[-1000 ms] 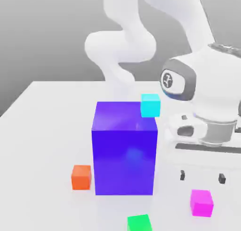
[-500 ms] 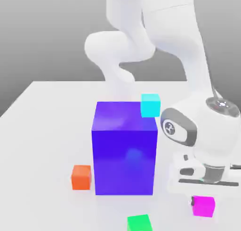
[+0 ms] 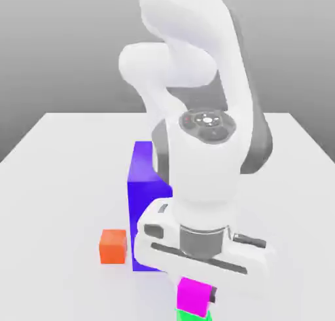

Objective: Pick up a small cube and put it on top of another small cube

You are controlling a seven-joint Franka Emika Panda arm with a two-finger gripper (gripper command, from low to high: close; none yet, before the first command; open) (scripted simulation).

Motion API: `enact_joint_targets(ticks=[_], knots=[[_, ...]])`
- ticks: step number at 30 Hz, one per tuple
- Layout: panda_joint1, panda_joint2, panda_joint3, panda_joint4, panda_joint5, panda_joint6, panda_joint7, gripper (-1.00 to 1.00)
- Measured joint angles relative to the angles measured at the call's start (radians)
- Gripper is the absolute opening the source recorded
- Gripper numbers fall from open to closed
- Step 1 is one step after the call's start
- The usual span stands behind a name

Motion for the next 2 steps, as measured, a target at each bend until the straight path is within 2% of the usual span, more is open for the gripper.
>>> enact_joint_targets(ticks=[2], knots=[[0.0, 0.0, 0.0, 0.0, 0.0, 0.0, 0.0, 1.0]])
